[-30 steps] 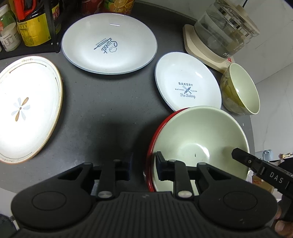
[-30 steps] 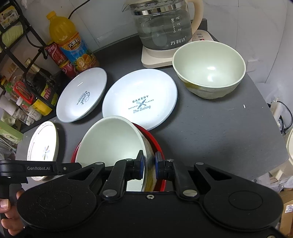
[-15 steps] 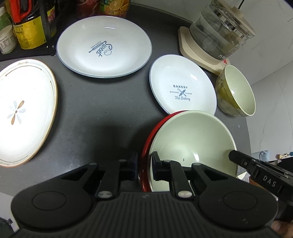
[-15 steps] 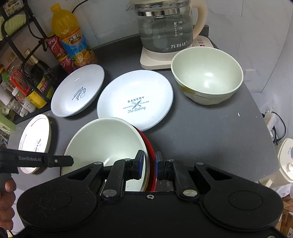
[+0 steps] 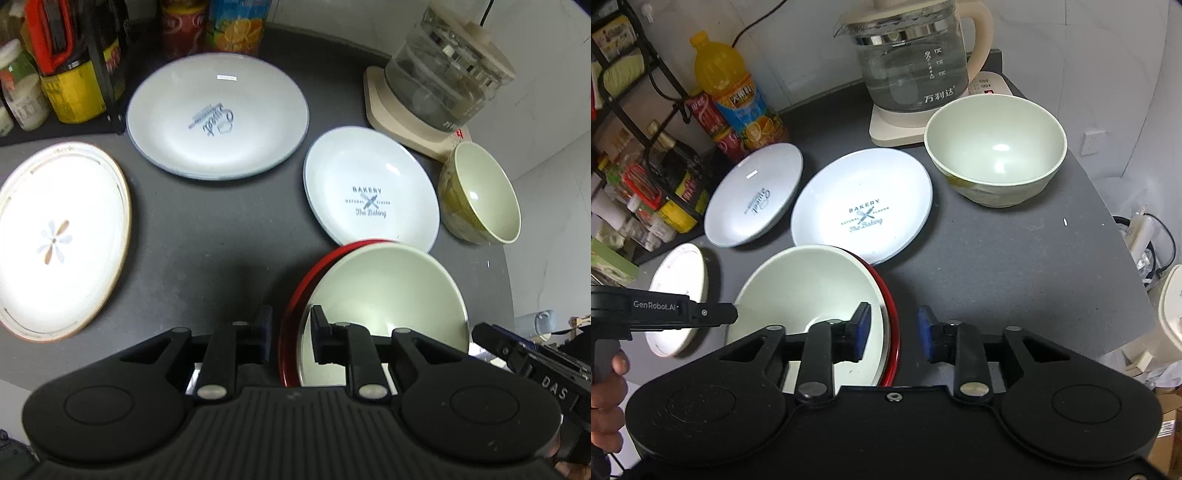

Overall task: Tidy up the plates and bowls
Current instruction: 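Open both grippers to release the bowl in the red bowl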

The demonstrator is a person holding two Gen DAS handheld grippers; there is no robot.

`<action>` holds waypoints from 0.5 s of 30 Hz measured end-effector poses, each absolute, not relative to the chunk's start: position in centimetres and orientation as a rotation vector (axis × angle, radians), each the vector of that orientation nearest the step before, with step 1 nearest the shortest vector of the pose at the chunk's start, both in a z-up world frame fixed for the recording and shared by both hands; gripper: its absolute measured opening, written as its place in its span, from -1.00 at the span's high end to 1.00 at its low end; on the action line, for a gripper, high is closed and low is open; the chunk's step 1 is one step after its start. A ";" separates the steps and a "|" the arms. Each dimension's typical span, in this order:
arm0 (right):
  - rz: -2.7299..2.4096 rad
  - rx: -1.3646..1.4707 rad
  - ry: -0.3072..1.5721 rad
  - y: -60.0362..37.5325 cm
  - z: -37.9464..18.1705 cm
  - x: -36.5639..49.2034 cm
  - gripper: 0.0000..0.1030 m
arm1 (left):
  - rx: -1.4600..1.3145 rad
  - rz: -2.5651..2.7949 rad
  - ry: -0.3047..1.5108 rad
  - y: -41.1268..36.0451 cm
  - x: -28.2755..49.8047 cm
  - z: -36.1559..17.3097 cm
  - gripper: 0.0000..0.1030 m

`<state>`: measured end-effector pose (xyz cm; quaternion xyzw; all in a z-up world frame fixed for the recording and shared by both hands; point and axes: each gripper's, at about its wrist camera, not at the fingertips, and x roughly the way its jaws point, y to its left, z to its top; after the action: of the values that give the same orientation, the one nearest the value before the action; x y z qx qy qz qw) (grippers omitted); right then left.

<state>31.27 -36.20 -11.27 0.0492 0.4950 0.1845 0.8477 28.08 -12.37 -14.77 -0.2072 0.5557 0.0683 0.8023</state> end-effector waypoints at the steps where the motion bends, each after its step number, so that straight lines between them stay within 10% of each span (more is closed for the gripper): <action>1: 0.394 0.119 1.038 -36.5 -11.1 31.2 0.32 | -0.445 0.146 1.186 -12.4 28.1 -14.5 0.51; 15: 0.364 0.249 0.917 -41.3 -8.9 31.2 -0.59 | -0.406 0.095 1.081 -16.5 29.3 -10.6 -0.13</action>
<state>31.16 -41.32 -8.86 0.1193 0.4391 0.1744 0.8732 29.30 -16.48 -10.58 -0.1920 0.5109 0.0449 0.8367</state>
